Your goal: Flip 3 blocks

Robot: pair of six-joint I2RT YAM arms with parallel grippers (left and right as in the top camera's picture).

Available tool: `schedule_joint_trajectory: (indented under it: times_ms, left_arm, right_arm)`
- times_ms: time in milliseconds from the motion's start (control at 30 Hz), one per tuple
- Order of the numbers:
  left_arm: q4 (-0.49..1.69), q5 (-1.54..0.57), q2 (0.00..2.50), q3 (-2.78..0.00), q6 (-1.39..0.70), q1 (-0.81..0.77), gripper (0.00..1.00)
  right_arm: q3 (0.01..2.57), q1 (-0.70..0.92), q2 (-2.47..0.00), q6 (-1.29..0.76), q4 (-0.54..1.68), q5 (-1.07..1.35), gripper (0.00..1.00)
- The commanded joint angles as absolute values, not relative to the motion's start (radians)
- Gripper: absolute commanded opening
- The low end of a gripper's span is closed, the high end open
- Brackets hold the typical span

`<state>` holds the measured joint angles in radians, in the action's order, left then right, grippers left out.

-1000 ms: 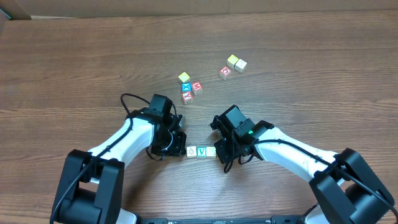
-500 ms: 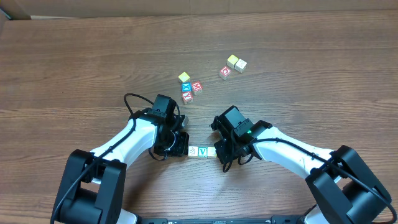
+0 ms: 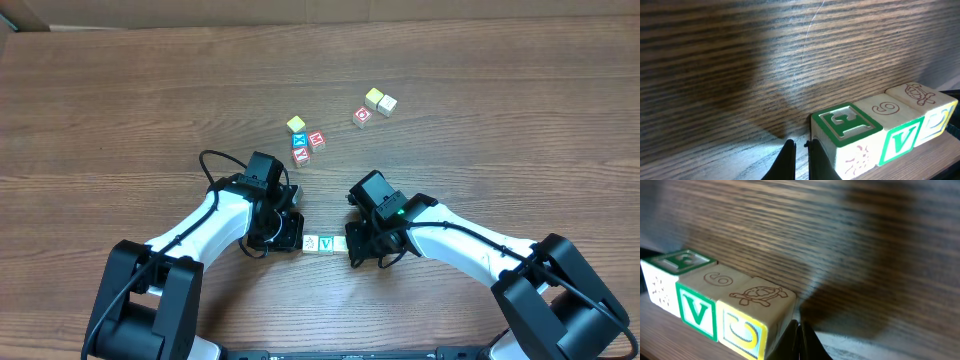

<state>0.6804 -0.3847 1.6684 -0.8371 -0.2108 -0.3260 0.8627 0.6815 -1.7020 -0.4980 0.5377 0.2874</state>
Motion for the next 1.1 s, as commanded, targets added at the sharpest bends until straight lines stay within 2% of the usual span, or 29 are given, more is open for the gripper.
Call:
schedule_joint_trajectory:
  times_ms: [0, 700, 1067]
  left_arm:
    - [0.680, -0.385, 1.676, -0.835, -0.233, -0.330, 0.04]
    - [0.681, -0.386, 1.675, -0.835, -0.253, -0.345, 0.04]
    - [0.682, -0.385, 1.675, -0.835, -0.319, -0.349, 0.04]
  right_arm:
    - [0.856, 0.685, -1.709, -0.635, 0.537, 0.312, 0.04]
    - [0.856, 0.685, -1.709, -0.548, 0.527, 0.331, 0.04]
    - [0.856, 0.685, -1.709, -0.394, 0.524, 0.332, 0.04]
